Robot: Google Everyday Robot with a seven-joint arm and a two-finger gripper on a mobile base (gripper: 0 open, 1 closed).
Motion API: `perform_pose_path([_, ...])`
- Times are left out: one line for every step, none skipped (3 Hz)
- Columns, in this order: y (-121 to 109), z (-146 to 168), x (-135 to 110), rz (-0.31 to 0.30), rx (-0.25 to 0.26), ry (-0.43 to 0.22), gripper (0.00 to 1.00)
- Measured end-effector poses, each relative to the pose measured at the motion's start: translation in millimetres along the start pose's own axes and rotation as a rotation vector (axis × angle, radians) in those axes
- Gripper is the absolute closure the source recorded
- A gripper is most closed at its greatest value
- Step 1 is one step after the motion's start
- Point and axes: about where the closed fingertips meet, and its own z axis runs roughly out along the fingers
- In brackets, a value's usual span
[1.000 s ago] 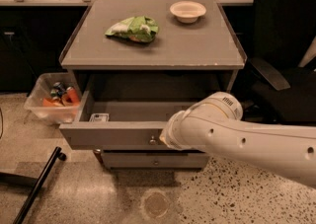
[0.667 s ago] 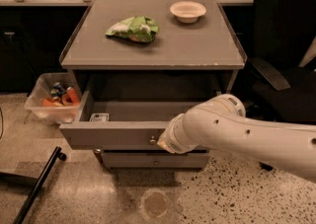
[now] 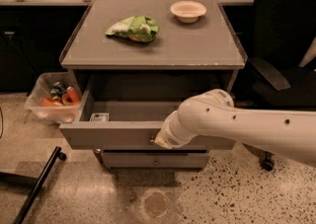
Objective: Close top drawer
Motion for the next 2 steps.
perform_pose_path([-13.6, 3.6, -2.5, -0.024, 0.058, 0.022, 1.00])
perform_pose_path([-32.4, -2.6, -8.6, -0.046, 0.134, 0.037, 0.81])
